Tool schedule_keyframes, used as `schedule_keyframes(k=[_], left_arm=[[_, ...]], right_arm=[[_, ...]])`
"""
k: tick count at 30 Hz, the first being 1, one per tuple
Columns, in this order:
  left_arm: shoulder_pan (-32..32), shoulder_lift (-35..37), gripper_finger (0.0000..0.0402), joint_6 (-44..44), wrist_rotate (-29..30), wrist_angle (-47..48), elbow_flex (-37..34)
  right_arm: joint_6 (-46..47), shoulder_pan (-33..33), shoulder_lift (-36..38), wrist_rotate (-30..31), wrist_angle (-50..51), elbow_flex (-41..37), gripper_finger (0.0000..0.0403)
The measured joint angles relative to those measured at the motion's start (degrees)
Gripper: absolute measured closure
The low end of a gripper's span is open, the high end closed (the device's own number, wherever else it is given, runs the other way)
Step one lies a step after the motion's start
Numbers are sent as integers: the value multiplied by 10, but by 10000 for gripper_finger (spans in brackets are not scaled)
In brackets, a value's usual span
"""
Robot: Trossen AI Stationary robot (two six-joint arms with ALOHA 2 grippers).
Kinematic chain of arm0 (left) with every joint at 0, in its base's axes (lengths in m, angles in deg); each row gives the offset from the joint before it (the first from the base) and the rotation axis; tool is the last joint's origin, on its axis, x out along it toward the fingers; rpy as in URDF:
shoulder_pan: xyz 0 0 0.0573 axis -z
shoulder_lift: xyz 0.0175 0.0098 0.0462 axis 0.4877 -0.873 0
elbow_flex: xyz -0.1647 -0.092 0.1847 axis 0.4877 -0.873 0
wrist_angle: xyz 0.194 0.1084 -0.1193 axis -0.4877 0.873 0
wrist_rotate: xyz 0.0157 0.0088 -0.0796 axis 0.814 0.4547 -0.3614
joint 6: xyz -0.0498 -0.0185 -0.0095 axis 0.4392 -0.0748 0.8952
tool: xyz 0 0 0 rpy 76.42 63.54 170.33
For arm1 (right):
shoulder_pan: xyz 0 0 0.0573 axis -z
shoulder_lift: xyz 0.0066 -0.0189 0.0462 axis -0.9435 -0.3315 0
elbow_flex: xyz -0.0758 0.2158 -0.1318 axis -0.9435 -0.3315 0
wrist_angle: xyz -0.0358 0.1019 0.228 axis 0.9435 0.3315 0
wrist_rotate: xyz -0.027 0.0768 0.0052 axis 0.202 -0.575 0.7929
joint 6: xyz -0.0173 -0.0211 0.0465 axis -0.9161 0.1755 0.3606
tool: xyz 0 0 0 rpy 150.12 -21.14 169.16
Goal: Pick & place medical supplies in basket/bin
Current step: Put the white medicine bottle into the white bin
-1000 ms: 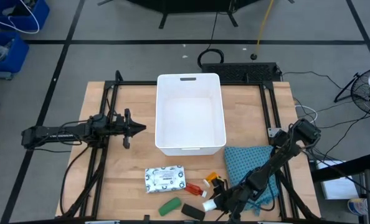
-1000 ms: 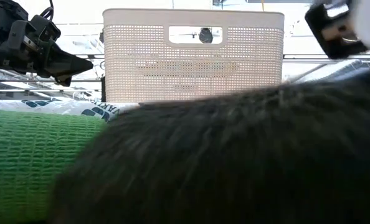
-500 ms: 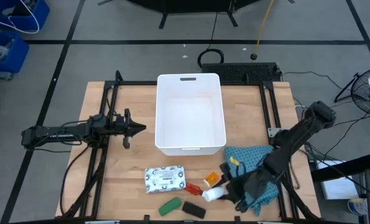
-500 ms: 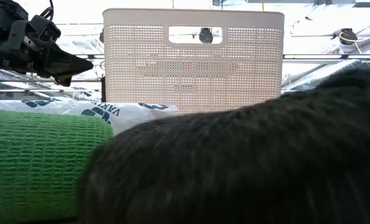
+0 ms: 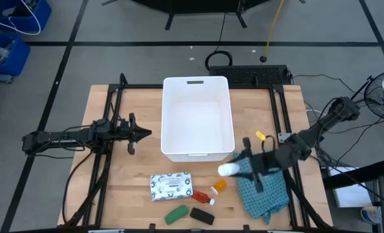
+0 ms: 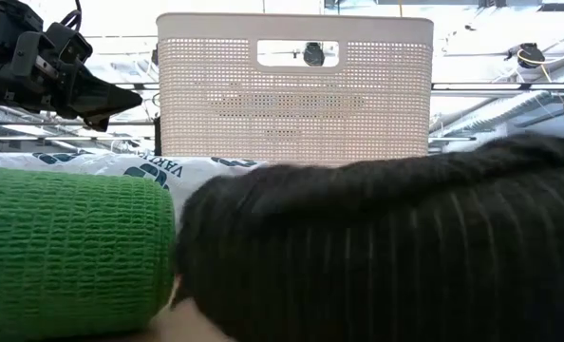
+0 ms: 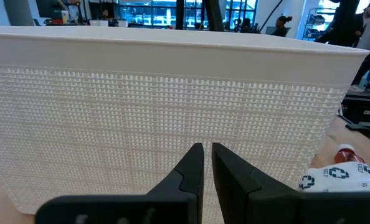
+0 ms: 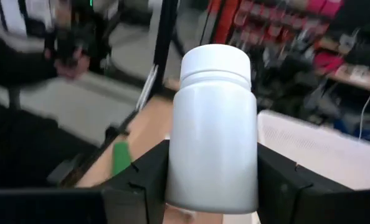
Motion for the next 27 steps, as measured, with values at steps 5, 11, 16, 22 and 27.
schedule_keyframes(k=[5, 11, 16, 22, 27], left_arm=[[0, 0, 364, 0, 0, 0, 0], [0, 0, 364, 0, 0, 1, 0], [0, 0, 364, 0, 8, 1, 0], [0, 0, 364, 2, 19, 1, 0], [0, 0, 364, 4, 19, 2, 0]], right_arm=[[0, 34, 89, -13, -88, -110, 235], [-24, 35, 224, 56, -104, -183, 235], [-53, 35, 285, 160, -76, -205, 236], [-92, 50, 327, 153, -89, -237, 236], [-82, 73, 359, 151, -114, -289, 236]])
